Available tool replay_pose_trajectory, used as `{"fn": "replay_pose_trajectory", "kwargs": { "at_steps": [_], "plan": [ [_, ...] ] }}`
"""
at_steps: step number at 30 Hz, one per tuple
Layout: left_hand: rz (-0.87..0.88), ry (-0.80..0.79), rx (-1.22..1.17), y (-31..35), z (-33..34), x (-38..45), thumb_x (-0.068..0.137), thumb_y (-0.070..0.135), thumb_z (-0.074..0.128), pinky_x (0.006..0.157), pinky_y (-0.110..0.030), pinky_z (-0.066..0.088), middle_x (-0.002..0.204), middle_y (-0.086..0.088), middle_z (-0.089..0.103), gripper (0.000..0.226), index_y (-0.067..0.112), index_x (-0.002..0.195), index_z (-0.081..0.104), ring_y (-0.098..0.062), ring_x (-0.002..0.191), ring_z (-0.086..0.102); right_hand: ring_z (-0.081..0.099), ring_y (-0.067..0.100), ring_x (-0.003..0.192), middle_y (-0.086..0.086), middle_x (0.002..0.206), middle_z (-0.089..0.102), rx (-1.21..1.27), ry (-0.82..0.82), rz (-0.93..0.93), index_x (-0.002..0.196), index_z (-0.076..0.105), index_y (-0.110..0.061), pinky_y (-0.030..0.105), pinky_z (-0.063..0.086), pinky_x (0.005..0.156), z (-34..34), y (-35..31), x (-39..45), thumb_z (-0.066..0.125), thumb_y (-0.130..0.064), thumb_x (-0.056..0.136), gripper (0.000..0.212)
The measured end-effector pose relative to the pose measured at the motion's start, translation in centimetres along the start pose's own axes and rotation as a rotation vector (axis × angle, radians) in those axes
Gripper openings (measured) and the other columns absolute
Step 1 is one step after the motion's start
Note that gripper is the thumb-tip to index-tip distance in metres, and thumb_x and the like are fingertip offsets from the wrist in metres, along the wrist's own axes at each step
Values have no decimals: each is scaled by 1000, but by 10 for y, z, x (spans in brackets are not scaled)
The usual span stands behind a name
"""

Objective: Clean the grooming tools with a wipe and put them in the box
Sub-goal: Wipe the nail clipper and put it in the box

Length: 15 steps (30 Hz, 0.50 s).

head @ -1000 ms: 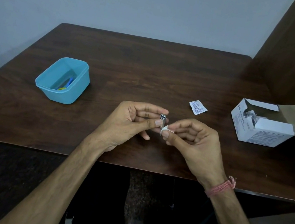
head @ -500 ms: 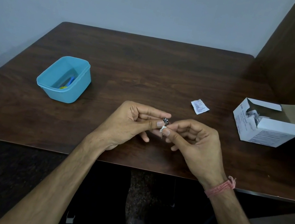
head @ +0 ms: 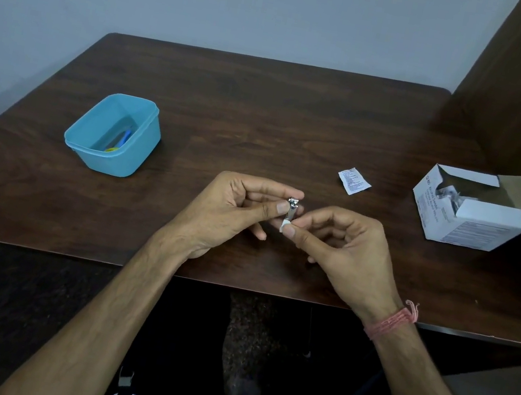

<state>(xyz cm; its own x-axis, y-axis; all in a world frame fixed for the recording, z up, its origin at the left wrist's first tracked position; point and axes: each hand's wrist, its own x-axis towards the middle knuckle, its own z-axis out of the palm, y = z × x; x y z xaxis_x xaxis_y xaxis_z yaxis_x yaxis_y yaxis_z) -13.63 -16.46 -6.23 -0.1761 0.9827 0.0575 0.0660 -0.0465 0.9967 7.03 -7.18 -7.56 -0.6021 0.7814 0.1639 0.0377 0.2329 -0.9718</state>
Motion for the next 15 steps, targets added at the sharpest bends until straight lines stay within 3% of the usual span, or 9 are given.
{"fn": "replay_pose_trajectory", "kwargs": {
  "at_steps": [2, 6, 12, 15],
  "plan": [
    [-1, 1, 2, -1, 0, 0, 103, 16, 75, 66, -22, 61, 112, -6, 86, 26, 17, 128, 81, -18, 93, 83, 75, 39, 77, 3, 85, 83, -24, 2, 5, 88, 85, -22, 49, 61, 61, 2, 1, 0, 96, -29, 86, 14],
    [7, -18, 41, -1, 2, 1, 99, 23, 77, 65, -22, 60, 107, -7, 86, 29, 18, 127, 82, -21, 92, 83, 74, 24, 72, 7, 82, 80, 26, 82, 18, 90, 81, -19, 34, 58, 57, 1, 0, 1, 93, -27, 88, 15],
    [18, 3, 24, -2, -1, 0, 107, 12, 72, 67, -22, 62, 116, -7, 86, 26, 12, 132, 79, -18, 95, 83, 72, 17, 69, 2, 81, 81, -45, -13, 13, 87, 83, -20, 33, 55, 60, 2, -1, 0, 96, -30, 85, 16],
    [17, -6, 57, -3, -1, 0, 107, 12, 73, 67, -23, 62, 110, -6, 86, 26, 11, 132, 79, -18, 91, 82, 73, 20, 66, 5, 83, 81, -17, 53, 25, 90, 80, -19, 33, 55, 55, 2, -1, 2, 93, -31, 89, 18]
  ]
}}
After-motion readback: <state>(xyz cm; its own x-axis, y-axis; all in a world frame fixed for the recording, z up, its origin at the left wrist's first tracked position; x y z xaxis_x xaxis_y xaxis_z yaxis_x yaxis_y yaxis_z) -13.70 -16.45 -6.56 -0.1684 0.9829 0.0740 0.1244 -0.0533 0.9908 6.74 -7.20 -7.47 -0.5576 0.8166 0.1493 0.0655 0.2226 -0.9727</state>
